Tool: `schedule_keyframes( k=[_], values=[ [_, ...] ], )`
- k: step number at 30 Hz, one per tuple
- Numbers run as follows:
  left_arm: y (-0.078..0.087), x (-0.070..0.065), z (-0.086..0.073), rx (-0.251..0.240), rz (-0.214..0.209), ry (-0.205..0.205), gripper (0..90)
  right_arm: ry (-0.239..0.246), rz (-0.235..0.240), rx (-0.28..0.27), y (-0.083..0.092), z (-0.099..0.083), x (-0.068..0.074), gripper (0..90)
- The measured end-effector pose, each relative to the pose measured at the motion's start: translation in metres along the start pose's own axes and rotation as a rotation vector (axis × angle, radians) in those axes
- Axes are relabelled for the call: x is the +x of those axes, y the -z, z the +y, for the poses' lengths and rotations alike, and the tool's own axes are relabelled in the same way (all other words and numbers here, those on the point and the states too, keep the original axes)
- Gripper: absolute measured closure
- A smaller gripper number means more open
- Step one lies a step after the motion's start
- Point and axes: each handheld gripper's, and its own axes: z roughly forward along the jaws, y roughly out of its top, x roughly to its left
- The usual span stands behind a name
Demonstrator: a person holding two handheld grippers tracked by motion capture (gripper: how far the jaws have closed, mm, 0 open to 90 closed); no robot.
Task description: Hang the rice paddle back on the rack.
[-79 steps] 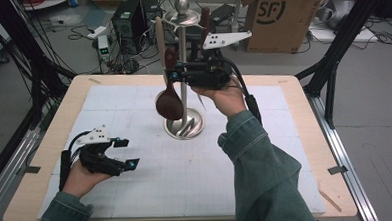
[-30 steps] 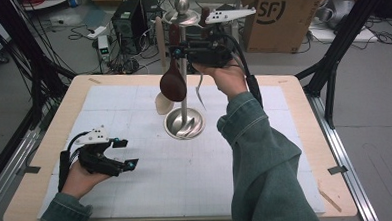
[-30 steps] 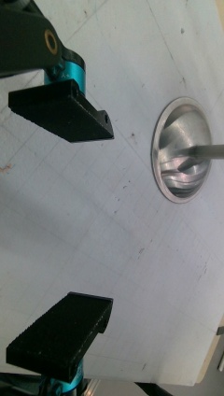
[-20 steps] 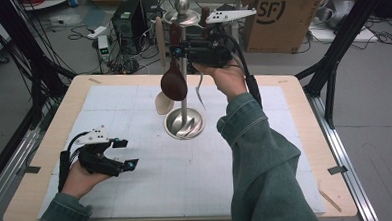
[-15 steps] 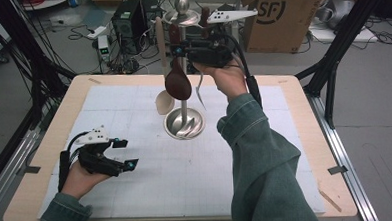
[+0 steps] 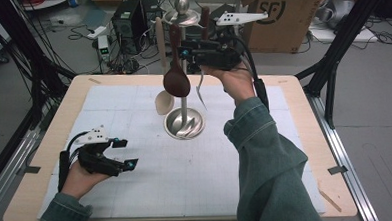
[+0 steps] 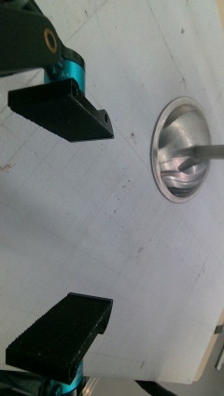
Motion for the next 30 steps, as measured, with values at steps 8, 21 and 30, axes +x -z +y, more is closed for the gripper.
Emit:
schedule_keyframes(
  k=[8, 21, 30],
  values=[
    [0.000, 0.000, 0.000, 0.000, 0.003, 0.002, 16.0, 0.013, -0.009, -0.001, 0.011, -0.006, 0.002, 59.8],
    [0.000, 0.000, 0.000, 0.005, 0.006, 0.000, 15.8, 0.013, -0.024, -0.003, 0.026, -0.020, -0.001, 55.0],
    [0.000, 0.000, 0.000, 0.005, 0.004, -0.001, 15.7, -0.005, -0.032, -0.011, 0.035, -0.037, -0.002, 51.0]
  ],
)
